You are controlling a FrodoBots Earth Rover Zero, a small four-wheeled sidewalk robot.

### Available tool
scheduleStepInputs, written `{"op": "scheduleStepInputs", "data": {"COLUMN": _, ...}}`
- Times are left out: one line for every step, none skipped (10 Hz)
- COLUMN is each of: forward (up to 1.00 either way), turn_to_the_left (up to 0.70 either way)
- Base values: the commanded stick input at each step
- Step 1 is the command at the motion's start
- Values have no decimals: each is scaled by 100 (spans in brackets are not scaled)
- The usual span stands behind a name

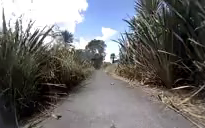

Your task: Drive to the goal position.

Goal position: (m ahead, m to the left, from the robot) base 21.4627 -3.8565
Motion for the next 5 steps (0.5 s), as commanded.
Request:
{"op": "scheduleStepInputs", "data": {"forward": 50, "turn_to_the_left": 0}}
{"op": "scheduleStepInputs", "data": {"forward": 50, "turn_to_the_left": 0}}
{"op": "scheduleStepInputs", "data": {"forward": 50, "turn_to_the_left": 0}}
{"op": "scheduleStepInputs", "data": {"forward": 50, "turn_to_the_left": 0}}
{"op": "scheduleStepInputs", "data": {"forward": 50, "turn_to_the_left": 0}}
